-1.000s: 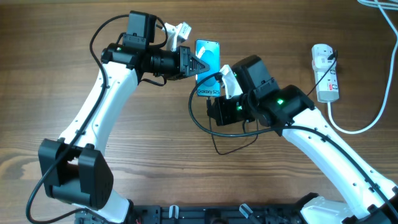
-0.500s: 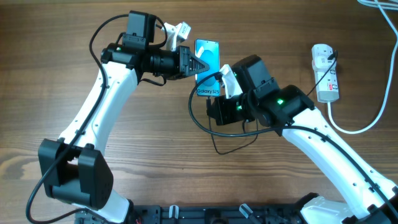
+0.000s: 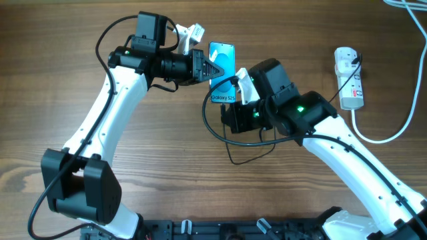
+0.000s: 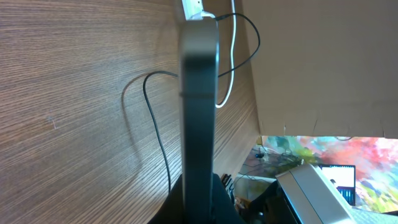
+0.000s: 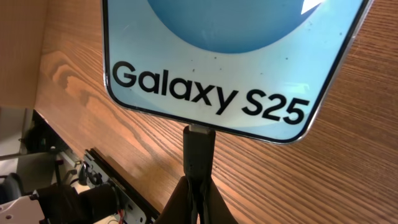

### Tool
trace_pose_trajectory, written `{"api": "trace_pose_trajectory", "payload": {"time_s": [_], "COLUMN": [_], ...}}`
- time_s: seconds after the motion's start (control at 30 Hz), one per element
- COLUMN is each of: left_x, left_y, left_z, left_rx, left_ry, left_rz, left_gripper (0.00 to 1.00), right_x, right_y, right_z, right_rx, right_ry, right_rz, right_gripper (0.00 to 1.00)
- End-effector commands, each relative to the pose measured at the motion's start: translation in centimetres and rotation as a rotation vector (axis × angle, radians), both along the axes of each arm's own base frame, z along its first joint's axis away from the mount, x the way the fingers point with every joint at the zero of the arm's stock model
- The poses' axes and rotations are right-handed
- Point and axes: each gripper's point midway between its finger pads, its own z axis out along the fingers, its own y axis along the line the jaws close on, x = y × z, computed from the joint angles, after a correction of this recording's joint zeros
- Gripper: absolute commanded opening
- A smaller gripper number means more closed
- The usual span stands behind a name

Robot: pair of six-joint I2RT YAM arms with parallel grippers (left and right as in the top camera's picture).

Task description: Plug charger to phone and switch on socket

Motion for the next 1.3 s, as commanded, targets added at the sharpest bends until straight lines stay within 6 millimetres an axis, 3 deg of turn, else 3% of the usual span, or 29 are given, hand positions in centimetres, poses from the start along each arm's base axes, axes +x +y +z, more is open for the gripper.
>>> {"api": "trace_pose_trajectory", "payload": {"time_s": [0.0,0.5,0.9,0.97,1.07,1.13,1.27], "left_x": [-0.6,-2.3,-2.8,-2.7,-2.1,-1.6,-1.3], "left_y": [-0.1,-0.4,-0.4,-0.4,0.2,0.6,1.2], "left_z": [1.0,1.3,1.5,1.3,0.3,-0.3,-1.2], "left_rx": [-0.023,-0.069,-0.087,-0.077,-0.015,0.029,0.085], "left_ry": [-0.019,0.074,0.119,0.117,0.102,0.094,0.095], "left_rz": [-0.024,-0.059,-0.061,-0.054,-0.016,0.011,0.043], "left_gripper": [0.04,0.04,0.04,0.04,0.04,0.04,0.04], "right_x": [0.8,3.3,3.1,2.9,2.4,2.2,1.9], "right_y": [0.0,-0.8,-0.9,-0.9,-1.1,-2.6,-7.0], "right_z": [1.4,1.8,1.6,1.6,2.0,2.7,3.1], "right_rx": [0.024,-0.029,-0.029,-0.029,-0.014,-0.022,-0.058], "right_ry": [-0.041,-0.169,-0.143,-0.135,-0.106,-0.094,-0.045], "right_rz": [-0.039,-0.092,-0.11,-0.109,-0.123,-0.158,-0.259], "right_gripper": [0.05,0.05,0.2,0.29,0.82,0.99,1.0]}}
